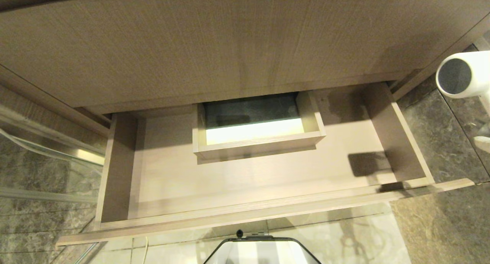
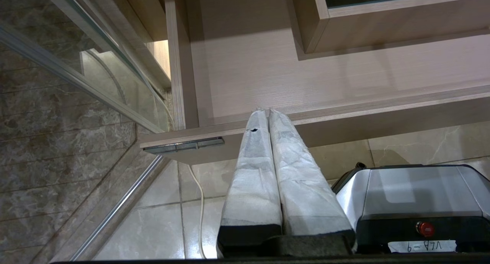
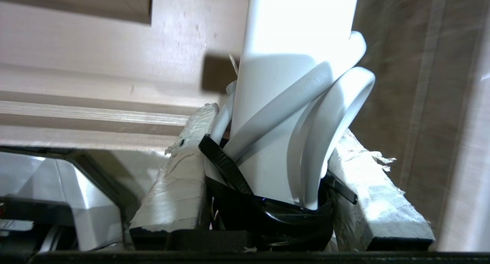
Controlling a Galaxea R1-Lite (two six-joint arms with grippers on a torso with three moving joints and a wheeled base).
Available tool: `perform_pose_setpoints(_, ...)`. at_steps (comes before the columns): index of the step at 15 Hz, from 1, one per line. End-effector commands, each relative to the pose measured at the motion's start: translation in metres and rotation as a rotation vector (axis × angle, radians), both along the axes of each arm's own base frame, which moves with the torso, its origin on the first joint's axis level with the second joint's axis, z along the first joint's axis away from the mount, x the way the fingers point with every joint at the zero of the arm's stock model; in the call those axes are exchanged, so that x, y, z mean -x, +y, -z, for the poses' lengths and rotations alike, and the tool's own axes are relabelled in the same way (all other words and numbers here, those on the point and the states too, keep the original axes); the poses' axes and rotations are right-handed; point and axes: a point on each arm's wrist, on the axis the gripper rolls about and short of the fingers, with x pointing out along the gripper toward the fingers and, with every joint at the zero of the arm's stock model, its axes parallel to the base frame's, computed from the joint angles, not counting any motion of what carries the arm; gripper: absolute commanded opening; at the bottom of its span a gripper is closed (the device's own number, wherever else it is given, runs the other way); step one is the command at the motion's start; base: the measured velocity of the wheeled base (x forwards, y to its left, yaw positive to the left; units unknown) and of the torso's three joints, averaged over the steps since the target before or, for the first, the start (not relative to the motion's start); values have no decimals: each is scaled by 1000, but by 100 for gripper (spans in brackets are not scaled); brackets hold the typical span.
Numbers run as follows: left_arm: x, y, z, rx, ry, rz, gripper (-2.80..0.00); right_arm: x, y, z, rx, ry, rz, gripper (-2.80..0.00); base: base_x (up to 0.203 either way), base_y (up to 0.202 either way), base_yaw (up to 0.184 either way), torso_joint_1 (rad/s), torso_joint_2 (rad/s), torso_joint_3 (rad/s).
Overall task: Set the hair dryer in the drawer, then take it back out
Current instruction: Place it on the countertop
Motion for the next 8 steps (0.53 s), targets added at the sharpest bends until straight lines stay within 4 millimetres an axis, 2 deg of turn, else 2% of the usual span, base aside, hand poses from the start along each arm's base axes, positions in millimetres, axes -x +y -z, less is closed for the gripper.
perform_pose_setpoints(1, 0, 0, 0, 0, 1, 0, -280, 63, 3, -4, 26, -158, -7, -280, 0, 0, 0, 0, 0, 0)
perform_pose_setpoints(3, 0, 0, 0, 0, 1, 0, -280, 86, 4, 0, 35, -199, -9, -280, 0, 0, 0, 45, -86, -7)
perform_pose_setpoints(5, 0, 0, 0, 0, 0, 0, -280, 107, 5, 4, 39, -244, -7, -280, 0, 0, 0, 229, -386, -141)
perform_pose_setpoints(6, 0, 0, 0, 0, 1, 0, -280, 112, 5, 5, 40, -253, -7, -280, 0, 0, 0, 276, -447, -173)
perform_pose_setpoints(8, 0, 0, 0, 0, 0, 0, -280, 117, 5, 6, 41, -266, -5, -280, 0, 0, 0, 80, -460, -201)
